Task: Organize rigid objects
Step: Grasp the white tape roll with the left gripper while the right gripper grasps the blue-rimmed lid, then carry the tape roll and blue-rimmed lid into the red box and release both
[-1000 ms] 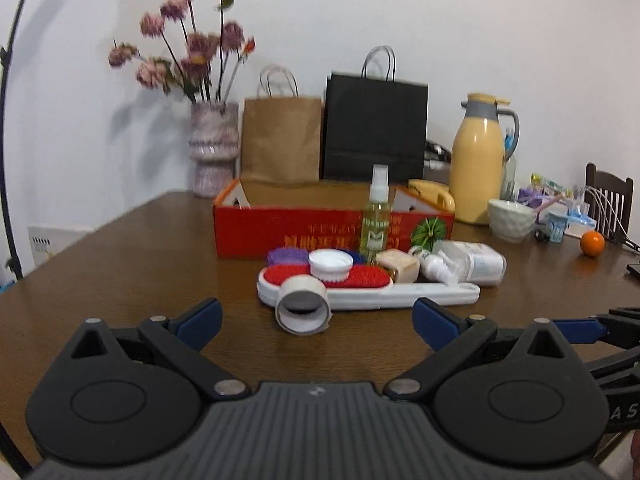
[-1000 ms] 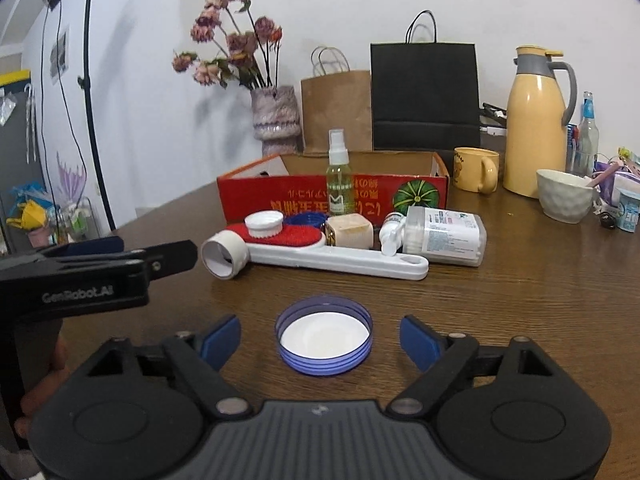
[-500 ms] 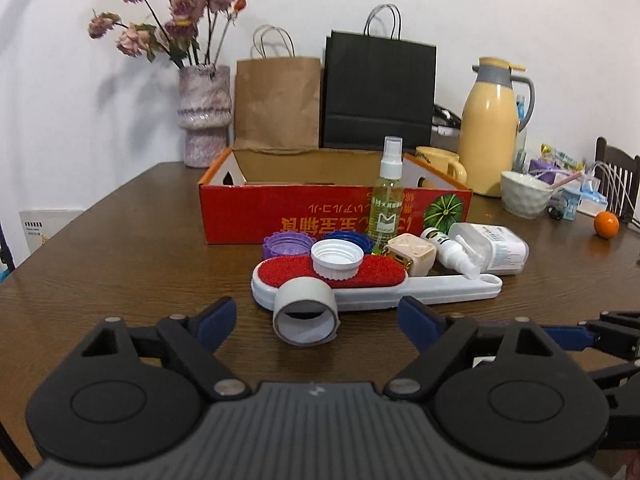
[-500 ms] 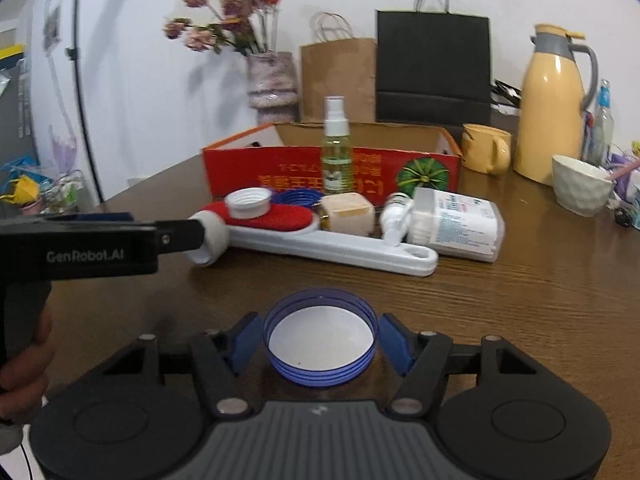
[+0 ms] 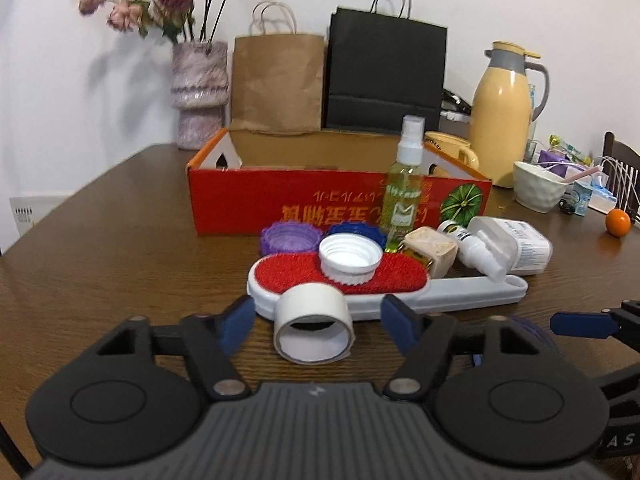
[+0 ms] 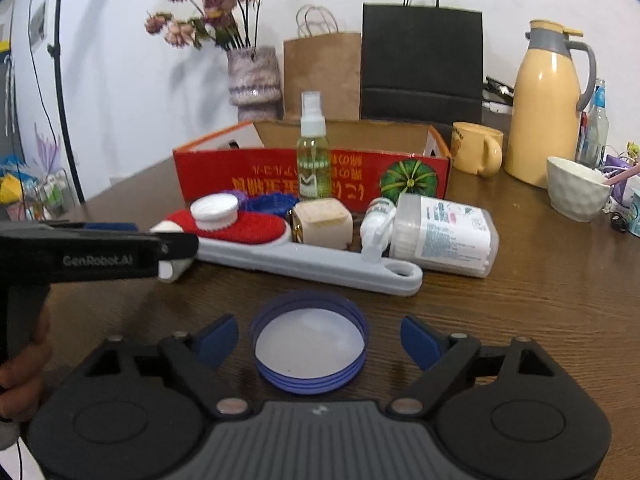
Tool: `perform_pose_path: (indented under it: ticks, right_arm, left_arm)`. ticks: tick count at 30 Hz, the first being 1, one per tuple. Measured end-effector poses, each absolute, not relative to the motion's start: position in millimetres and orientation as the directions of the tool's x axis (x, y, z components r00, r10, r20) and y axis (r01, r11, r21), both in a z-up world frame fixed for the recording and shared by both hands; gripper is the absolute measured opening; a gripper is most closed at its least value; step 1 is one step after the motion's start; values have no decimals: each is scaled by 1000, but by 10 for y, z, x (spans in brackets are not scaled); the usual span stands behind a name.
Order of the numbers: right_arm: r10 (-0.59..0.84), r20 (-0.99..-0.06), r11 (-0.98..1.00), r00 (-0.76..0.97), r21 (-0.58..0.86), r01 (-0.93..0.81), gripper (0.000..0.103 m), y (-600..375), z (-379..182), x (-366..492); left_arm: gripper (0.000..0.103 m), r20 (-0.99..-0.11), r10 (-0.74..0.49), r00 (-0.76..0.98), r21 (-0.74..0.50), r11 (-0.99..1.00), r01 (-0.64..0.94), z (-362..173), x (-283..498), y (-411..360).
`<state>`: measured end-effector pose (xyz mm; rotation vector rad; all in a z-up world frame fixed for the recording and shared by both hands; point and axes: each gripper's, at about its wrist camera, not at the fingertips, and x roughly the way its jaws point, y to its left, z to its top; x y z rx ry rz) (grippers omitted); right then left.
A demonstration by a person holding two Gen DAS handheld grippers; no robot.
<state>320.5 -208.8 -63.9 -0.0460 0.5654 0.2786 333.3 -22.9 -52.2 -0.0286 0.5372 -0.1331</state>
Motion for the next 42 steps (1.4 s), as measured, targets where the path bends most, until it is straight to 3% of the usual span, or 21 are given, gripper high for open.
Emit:
perform_pose_path:
  ticks: [2,4,6,14,34,42]
  right_arm:
    - [250,-518,961,818,29,-275,85,-2064,-653,3172]
    - [247,-532,960,810,23,-277,76,-2052,-665,3194]
    - [255,-548,959,797,38,-281,66,-2065,-679,3229]
    - [215,-541,972,813,35,-234,66,-2072,-688,3214]
    - [226,-531,969,817,33,-247,65,-2074,-679,3200]
    - [292,-445,955,847,82,-286,65,-2210,-329,3064]
  left_arm:
    - [65,-530,-139,836,-67,990,122,-535,3377,-234]
    - [63,-532,-133,836,-72,991,112,-543,3381,-231]
    - [45,-528,-128,840,-78,992,102,-550,3377,-224]
    - [45,-526,-167,834,-96,986,137,-551,3388,-225]
    - [45,-508,-133,851,-34,990,134,-498,2996,-162]
    - [44,-411,-174,895,-55,985,166,54,2973,1]
